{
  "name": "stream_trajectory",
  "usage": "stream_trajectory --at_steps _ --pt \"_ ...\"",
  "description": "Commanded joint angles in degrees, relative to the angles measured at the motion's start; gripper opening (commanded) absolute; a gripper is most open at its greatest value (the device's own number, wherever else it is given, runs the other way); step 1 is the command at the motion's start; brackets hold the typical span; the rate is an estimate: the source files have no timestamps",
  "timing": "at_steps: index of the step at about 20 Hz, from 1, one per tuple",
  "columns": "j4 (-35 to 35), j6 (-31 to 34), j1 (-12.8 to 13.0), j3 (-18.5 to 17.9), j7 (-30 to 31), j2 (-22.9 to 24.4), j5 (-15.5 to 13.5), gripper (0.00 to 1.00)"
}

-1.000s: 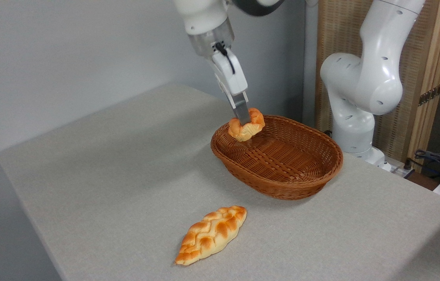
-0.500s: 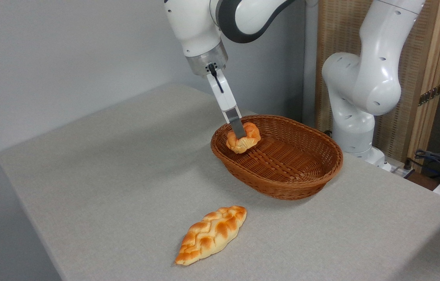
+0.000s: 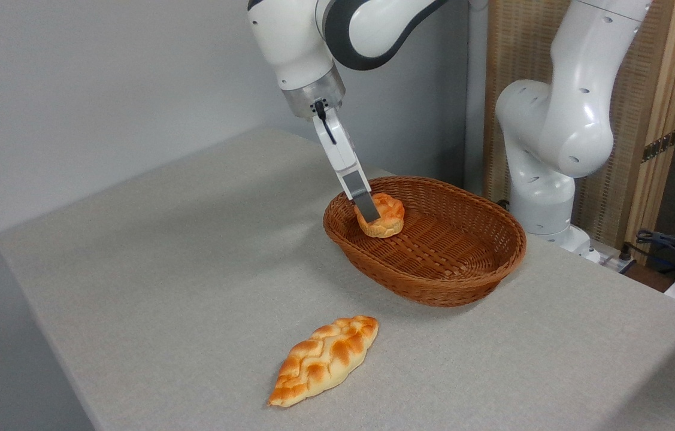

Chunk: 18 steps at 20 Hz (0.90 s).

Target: Put bread into the basket

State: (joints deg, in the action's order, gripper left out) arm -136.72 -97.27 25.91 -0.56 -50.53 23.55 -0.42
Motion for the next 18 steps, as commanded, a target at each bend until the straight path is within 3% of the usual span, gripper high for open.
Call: stream_trajectory --at_steps 1,5,7,10,11,16,18 --pt "5.74 5.5 -0.24 -3.9 -0.54 0.44 0.77 1.0" --pt "14.17 6.65 -2.09 -7.51 0.16 -0.52 0.59 1.0" --pt "20.67 6.65 -2.18 -9.88 1.82 -4.37 0.24 1.0" --pt "30.42 6.65 -2.18 -11.56 11.83 -11.14 0.15 1.0" --pt "33.59 6.65 -2.18 -12.09 12.55 -13.42 0.07 1.0" --pt "42.05 6.56 -2.18 -15.95 11.86 -18.71 -0.11 1.0" --pt "43.28 6.56 -4.79 -16.05 10.89 -19.59 -1.33 1.0"
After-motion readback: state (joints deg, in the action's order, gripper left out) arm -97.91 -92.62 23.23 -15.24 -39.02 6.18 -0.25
